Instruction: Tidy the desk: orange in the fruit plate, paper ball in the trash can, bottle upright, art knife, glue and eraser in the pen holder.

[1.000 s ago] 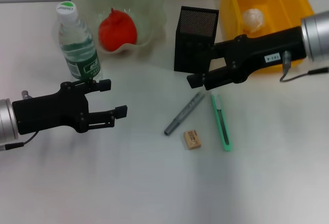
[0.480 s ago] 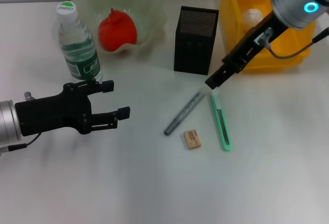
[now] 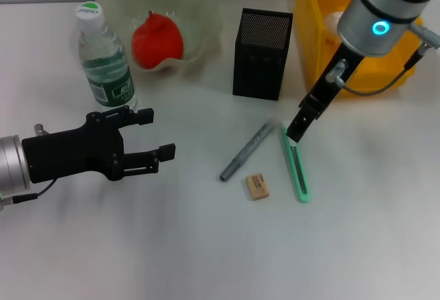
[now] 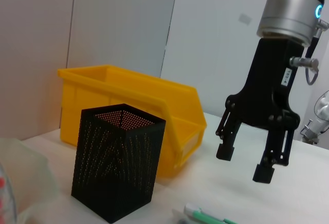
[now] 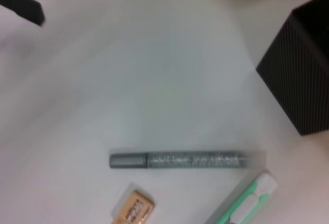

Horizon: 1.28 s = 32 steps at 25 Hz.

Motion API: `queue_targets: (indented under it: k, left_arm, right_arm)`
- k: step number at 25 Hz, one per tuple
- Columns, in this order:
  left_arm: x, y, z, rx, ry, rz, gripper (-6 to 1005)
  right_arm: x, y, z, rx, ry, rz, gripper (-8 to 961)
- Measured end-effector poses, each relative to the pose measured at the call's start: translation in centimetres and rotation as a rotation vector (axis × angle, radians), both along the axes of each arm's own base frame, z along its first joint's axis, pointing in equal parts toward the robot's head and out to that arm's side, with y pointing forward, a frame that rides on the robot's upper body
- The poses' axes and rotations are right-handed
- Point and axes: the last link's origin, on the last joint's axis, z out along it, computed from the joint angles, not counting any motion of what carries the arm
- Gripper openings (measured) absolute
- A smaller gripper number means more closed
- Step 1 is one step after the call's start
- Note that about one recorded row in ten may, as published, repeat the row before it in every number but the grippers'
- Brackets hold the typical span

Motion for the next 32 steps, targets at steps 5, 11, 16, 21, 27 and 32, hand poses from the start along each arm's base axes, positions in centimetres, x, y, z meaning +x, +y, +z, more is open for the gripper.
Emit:
queue_targets:
  k: [5,11,16,21,27,32]
  left_arm:
    - [0.0,0.1,0.0,0.001,0.003,-0.001,842]
    - [0.1,0.1,-0.1,0.002,0.003,-0.004,841]
    - [0.2,0.0,-0.3,0.003,0.003,-0.011,841]
    - [0.2,0.0,-0.3,0.003,0.003,-0.012,841]
    - [0.1,-0.1,-0.4,0.002,0.002,-0.01,842]
    - [0.2,-0.2,-0.5,-0.005,0.005,-0.013,842]
  right_arm:
    - [0.0,-0.1,-0.4,0.002,-0.02,-0.016,794]
    - [0.1,-0.2,-0.7,-0.004,-0.032,-0.03,794]
    - [0.2,-0.3,-1.2,-0.006,-0.05,-0.037,794]
    - [0.3,-0.3,-1.7,0.01,-0.094,-0.022,794]
    - [0.1,-0.5,-2.0,0.005,-0.099,-0.013,794]
    - [0.0,-0.5,-2.1,0.003,-0.108,-0.004,794]
